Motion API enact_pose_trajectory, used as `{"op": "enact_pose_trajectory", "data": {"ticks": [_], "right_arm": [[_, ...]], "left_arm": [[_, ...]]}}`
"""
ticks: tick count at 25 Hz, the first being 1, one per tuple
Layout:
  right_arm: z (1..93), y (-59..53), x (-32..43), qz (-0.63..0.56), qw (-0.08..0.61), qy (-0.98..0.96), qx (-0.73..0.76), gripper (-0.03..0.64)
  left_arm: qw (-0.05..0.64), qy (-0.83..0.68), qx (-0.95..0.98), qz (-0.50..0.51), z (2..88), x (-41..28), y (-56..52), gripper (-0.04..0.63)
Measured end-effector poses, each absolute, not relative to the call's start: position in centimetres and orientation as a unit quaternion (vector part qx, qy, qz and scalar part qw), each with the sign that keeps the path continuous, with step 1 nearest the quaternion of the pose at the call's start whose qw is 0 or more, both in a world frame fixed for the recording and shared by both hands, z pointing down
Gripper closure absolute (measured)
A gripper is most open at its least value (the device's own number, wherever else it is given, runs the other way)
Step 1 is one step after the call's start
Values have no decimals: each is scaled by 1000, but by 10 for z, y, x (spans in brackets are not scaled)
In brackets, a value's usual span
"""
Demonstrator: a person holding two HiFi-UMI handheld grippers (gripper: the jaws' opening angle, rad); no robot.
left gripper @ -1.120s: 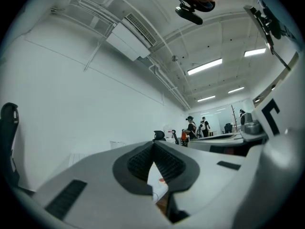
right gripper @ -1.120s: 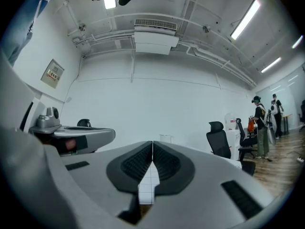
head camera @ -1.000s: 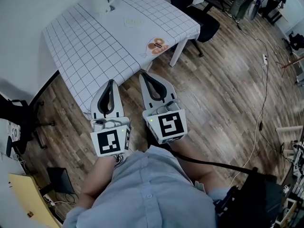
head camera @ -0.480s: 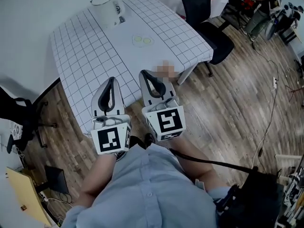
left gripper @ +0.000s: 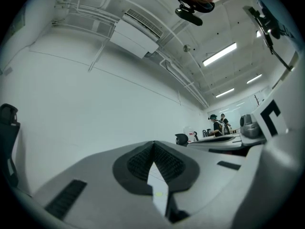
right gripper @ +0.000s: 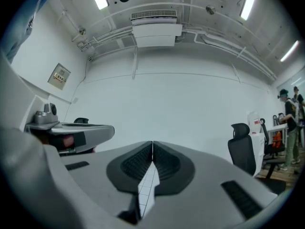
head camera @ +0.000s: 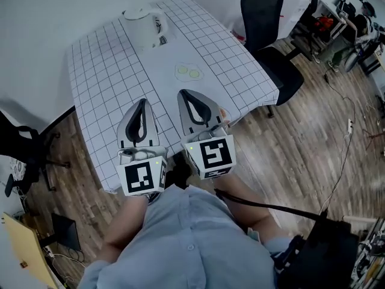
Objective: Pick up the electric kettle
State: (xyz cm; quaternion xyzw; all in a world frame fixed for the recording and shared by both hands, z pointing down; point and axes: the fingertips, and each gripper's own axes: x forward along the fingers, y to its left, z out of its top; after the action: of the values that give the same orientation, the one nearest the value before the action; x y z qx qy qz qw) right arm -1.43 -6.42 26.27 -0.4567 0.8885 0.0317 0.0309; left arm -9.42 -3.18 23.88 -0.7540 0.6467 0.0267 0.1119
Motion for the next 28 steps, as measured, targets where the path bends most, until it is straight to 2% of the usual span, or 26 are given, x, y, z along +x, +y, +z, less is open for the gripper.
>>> {"op": "enact_pose_trajectory", "data": {"ticks": [7, 17, 22, 28], "right_arm": [[291, -140, -29, 7, 9, 892, -452, 614], [292, -233, -59, 3, 0, 898, -441, 614], [282, -272, -74, 20, 8, 903, -429, 614], [286, -314, -90, 20, -4, 904, -428, 614]], "left_arm": [[85, 653, -753, 11, 264, -111, -111, 595], [83, 662, -745, 14, 262, -137, -204, 595], [48, 672, -738, 39, 257, -145, -244, 595], [64, 672, -737, 24, 261, -161, -283, 595]]}}
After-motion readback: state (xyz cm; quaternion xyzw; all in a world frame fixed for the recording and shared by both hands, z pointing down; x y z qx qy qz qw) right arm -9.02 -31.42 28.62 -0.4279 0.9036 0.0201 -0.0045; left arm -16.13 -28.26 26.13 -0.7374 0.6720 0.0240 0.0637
